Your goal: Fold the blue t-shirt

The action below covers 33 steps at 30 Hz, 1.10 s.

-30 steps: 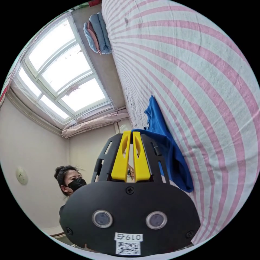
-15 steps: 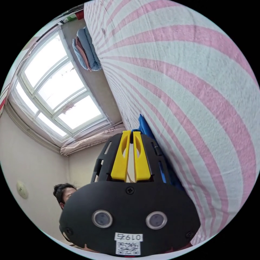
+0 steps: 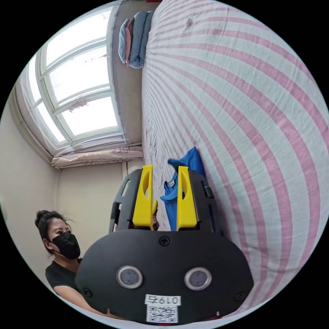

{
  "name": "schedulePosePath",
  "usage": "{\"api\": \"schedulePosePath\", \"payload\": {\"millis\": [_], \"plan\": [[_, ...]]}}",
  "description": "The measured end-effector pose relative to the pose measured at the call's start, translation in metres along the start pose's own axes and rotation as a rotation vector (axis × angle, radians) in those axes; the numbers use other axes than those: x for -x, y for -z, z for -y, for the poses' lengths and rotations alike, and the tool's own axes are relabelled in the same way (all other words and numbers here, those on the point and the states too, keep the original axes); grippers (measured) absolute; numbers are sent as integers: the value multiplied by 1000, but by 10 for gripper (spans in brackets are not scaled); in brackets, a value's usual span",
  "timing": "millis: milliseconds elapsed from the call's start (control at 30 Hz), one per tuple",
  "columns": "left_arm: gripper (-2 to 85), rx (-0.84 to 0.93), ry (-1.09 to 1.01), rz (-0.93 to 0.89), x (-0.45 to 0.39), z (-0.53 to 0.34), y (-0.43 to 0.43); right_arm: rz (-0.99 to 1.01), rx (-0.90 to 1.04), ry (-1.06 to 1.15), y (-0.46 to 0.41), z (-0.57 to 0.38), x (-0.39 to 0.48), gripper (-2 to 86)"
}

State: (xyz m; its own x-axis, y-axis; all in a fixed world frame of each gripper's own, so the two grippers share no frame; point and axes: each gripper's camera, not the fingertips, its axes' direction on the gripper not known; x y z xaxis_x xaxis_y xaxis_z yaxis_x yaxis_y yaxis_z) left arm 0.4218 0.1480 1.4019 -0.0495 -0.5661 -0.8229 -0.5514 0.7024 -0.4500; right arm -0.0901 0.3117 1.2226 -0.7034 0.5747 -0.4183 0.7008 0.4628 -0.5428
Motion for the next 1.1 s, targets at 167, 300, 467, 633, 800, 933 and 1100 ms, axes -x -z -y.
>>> {"api": "schedulePosePath", "payload": {"millis": [167,300,467,633,800,933,1100], "plan": [[51,161,-525,395,-115,-17,-57,15,48,-112,-49,-12,-1,95],[46,447,-973,672,-187,-63,-135,-67,118,-86,-84,-30,8,61],[37,576,-1126,795,-220,-104,-186,-179,161,112,-128,-68,36,56],[64,455,-1181,818,-258,-127,-202,-498,217,570,-201,-131,85,81],[68,414,-1280,924,-282,-145,-212,-1040,289,1180,-308,-225,112,83],[69,431,-1336,1008,-290,-153,-229,-1231,393,1547,-380,-283,104,81],[65,458,-1349,1018,-297,-150,-238,-1326,550,1819,-448,-337,80,68]]}}
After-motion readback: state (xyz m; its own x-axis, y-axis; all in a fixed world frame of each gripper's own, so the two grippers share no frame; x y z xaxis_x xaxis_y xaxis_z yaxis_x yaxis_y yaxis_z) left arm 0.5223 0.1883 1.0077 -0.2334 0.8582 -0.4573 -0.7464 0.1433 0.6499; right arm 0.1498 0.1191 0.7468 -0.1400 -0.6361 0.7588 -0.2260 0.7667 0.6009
